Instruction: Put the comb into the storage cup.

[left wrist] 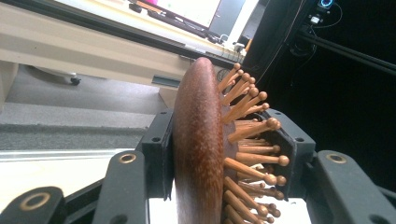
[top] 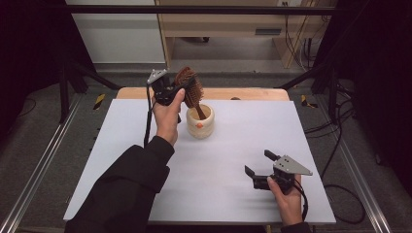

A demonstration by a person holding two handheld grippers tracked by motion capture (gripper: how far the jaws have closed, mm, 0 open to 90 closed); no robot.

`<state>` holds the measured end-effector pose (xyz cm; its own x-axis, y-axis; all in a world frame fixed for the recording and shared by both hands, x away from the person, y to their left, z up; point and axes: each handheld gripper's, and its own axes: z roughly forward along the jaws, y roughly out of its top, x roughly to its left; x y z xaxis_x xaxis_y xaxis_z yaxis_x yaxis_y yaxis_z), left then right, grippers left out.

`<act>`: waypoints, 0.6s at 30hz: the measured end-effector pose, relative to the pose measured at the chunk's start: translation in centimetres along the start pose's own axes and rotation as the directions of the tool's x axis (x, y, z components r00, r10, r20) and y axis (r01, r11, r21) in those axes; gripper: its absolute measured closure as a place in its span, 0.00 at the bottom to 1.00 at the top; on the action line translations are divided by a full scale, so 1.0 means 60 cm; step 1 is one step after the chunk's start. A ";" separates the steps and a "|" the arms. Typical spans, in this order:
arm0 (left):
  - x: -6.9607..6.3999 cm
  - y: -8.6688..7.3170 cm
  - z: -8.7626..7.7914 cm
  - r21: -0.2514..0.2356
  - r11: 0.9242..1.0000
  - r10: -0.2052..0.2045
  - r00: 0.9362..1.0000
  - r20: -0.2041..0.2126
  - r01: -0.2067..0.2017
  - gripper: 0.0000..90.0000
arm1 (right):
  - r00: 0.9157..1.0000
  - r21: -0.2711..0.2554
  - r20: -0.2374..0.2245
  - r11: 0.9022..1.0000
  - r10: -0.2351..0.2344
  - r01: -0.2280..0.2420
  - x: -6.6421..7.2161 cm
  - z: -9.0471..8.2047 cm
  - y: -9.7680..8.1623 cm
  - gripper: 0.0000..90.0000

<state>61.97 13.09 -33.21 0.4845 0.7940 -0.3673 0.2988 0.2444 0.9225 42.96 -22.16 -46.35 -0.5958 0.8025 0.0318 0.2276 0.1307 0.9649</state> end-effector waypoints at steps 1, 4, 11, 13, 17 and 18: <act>-0.001 -0.001 0.000 0.000 1.000 0.002 1.000 0.001 -0.002 0.55 | 1.000 0.001 -0.002 1.000 0.000 0.000 0.001 0.000 0.000 0.06; -0.002 -0.004 0.001 0.001 1.000 0.001 1.000 0.009 -0.001 0.55 | 1.000 0.003 -0.004 1.000 -0.001 0.001 0.001 0.001 0.000 0.07; -0.001 -0.009 0.002 0.008 1.000 -0.005 1.000 0.013 0.005 0.54 | 1.000 0.005 -0.008 1.000 0.000 0.000 0.000 0.002 -0.001 0.06; 0.001 -0.009 0.000 0.003 1.000 -0.012 1.000 0.014 0.012 0.55 | 1.000 0.006 -0.011 1.000 -0.001 0.001 0.001 0.002 -0.001 0.07; 0.004 -0.009 -0.002 0.001 1.000 -0.013 1.000 0.010 0.013 0.55 | 1.000 0.009 -0.012 1.000 0.002 -0.002 0.001 0.004 -0.002 0.06; 0.004 -0.009 -0.002 0.001 1.000 -0.013 1.000 0.010 0.013 0.54 | 1.000 0.009 -0.012 1.000 0.003 -0.003 0.000 0.004 -0.003 0.06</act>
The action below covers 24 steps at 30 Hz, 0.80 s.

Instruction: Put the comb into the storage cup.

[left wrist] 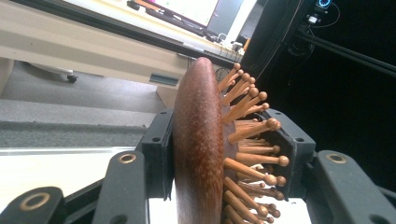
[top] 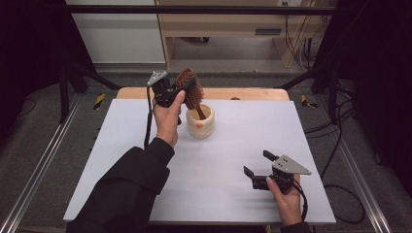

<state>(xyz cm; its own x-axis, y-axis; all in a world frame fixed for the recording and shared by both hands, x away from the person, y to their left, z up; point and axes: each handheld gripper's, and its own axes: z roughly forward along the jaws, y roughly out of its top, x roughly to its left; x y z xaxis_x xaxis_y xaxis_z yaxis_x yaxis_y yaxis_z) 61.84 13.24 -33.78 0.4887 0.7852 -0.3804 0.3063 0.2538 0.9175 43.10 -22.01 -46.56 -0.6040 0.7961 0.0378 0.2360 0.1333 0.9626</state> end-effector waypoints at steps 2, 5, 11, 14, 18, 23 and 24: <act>0.000 -0.001 0.000 0.000 1.000 -0.002 1.000 -0.001 0.002 0.54 | 1.000 0.001 0.000 1.000 -0.001 0.001 0.000 0.000 0.000 0.06; 0.001 -0.003 0.000 0.002 1.000 -0.003 1.000 -0.001 0.003 0.54 | 1.000 0.001 0.001 1.000 -0.003 0.003 0.001 0.000 0.000 0.07; 0.003 -0.007 0.001 0.007 1.000 -0.006 1.000 -0.002 0.006 0.54 | 1.000 0.000 0.004 1.000 -0.002 0.002 0.001 0.000 -0.001 0.07; 0.005 -0.009 0.001 0.009 1.000 -0.008 1.000 -0.004 0.008 0.54 | 1.000 0.000 0.005 1.000 -0.003 0.003 0.001 0.000 -0.001 0.07; 0.006 -0.009 0.000 0.005 1.000 -0.014 1.000 -0.003 0.014 0.54 | 1.000 0.001 0.006 1.000 -0.003 0.003 0.001 0.000 -0.001 0.07; 0.007 -0.009 0.000 0.002 1.000 -0.020 1.000 -0.002 0.020 0.54 | 1.000 0.002 0.005 1.000 -0.001 0.001 0.001 0.001 -0.001 0.07; 0.006 -0.009 0.001 0.002 1.000 -0.020 1.000 -0.002 0.020 0.54 | 1.000 0.003 0.006 1.000 -0.002 0.002 0.001 0.001 -0.002 0.07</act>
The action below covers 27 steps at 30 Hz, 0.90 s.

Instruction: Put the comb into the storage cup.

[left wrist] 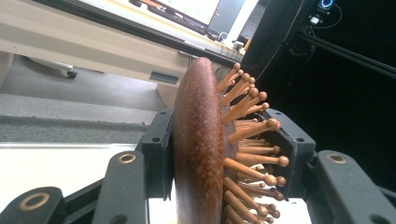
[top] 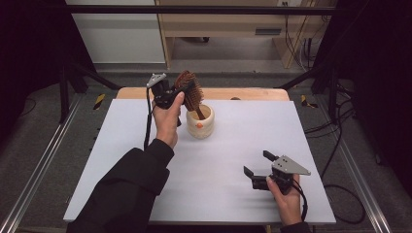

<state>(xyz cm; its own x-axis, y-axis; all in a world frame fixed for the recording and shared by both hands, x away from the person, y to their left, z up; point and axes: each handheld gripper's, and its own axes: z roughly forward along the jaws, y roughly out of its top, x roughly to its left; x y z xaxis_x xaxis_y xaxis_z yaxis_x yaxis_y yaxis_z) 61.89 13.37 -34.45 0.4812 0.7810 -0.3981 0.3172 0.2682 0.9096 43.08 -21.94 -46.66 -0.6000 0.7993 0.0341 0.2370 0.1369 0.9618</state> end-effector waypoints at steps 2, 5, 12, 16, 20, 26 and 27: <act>-0.001 -0.001 0.001 0.002 1.000 0.002 1.000 0.000 -0.002 0.54 | 1.000 0.000 0.000 1.000 0.000 0.000 0.000 0.000 0.000 0.07; -0.003 -0.003 0.001 0.006 1.000 0.008 1.000 -0.002 -0.008 0.54 | 1.000 -0.002 0.000 1.000 0.000 0.000 0.000 0.000 0.000 0.07; 0.000 -0.005 0.004 0.008 1.000 0.008 1.000 0.000 -0.008 0.54 | 1.000 -0.001 -0.003 1.000 0.000 0.000 0.000 -0.001 0.000 0.07; 0.002 -0.007 0.006 0.010 1.000 0.004 1.000 -0.002 -0.004 0.54 | 1.000 0.005 -0.006 1.000 -0.001 0.001 0.001 0.000 -0.001 0.07; 0.002 -0.009 0.009 0.008 1.000 0.000 1.000 0.001 0.000 0.54 | 1.000 0.004 -0.007 1.000 0.000 0.000 0.001 0.001 -0.001 0.07; 0.001 -0.013 0.014 0.004 1.000 -0.002 1.000 -0.001 0.002 0.54 | 1.000 0.010 -0.012 1.000 0.000 0.000 0.002 0.002 -0.003 0.07; 0.001 -0.013 0.014 0.004 1.000 -0.002 1.000 -0.001 0.002 0.54 | 1.000 0.009 -0.012 1.000 -0.002 0.002 0.002 0.002 -0.003 0.07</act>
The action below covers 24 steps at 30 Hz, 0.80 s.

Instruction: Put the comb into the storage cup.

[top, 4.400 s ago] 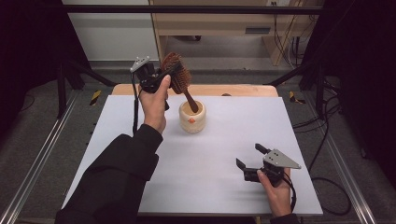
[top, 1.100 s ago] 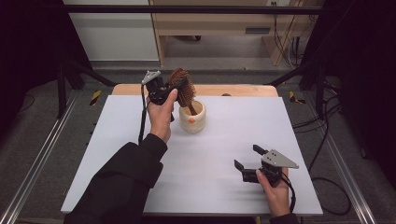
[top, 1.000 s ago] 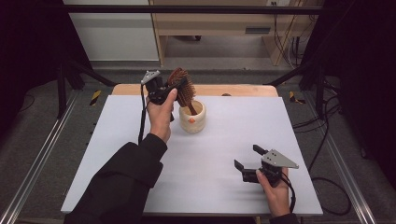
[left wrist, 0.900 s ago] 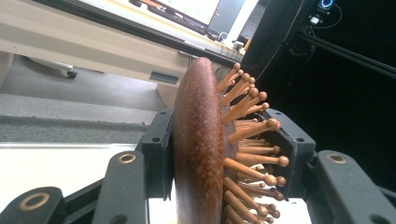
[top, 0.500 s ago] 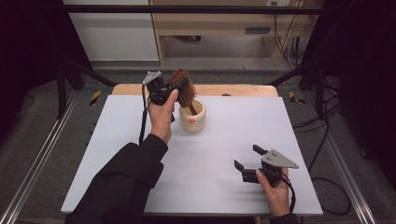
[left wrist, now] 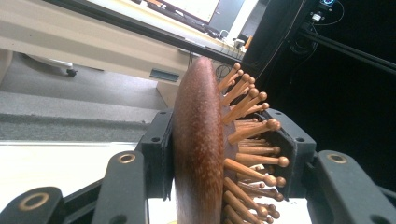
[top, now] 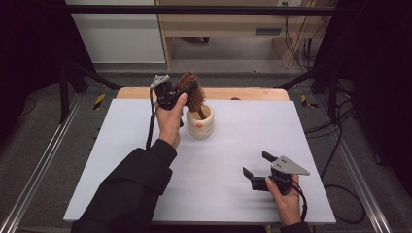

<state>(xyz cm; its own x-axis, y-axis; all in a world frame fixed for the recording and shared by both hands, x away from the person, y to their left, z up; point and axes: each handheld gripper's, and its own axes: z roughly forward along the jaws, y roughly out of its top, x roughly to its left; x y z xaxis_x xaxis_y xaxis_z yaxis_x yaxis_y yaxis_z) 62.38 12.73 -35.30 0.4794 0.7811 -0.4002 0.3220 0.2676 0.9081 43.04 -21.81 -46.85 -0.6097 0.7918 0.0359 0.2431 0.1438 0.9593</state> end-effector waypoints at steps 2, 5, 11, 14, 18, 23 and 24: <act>0.000 -0.001 0.001 -0.003 1.000 -0.004 1.000 -0.003 0.004 0.54 | 1.000 -0.001 0.001 1.000 0.003 -0.003 0.000 -0.001 0.000 0.07; -0.001 -0.002 0.002 -0.002 1.000 -0.001 1.000 -0.003 0.001 0.54 | 1.000 -0.004 0.001 1.000 0.003 -0.003 -0.001 -0.001 0.001 0.07; -0.001 -0.004 0.003 0.002 1.000 0.002 1.000 -0.003 -0.002 0.54 | 1.000 -0.002 -0.003 1.000 0.001 -0.001 0.000 0.000 0.000 0.07; -0.001 -0.005 0.004 0.004 1.000 0.004 1.000 -0.002 -0.004 0.54 | 1.000 -0.004 -0.005 1.000 0.005 -0.005 0.000 -0.001 0.001 0.07; -0.001 -0.006 0.004 0.002 1.000 0.002 1.000 0.000 -0.002 0.54 | 1.000 -0.003 -0.005 1.000 0.005 -0.005 0.000 0.000 0.001 0.07; -0.001 -0.009 0.005 0.003 1.000 0.002 1.000 0.000 -0.002 0.54 | 1.000 -0.004 -0.002 1.000 0.005 -0.005 0.000 0.000 0.001 0.07; -0.001 -0.009 0.005 0.003 1.000 0.000 1.000 0.000 0.000 0.54 | 1.000 -0.005 -0.003 1.000 0.006 -0.006 0.000 0.000 0.001 0.07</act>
<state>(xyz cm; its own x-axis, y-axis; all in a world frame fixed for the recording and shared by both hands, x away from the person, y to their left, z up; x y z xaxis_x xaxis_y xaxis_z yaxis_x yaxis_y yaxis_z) 62.44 12.38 -35.83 0.4791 0.7815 -0.3997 0.3239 0.2659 0.9080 43.02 -21.82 -46.81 -0.6104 0.7910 0.0426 0.2432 0.1359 0.9604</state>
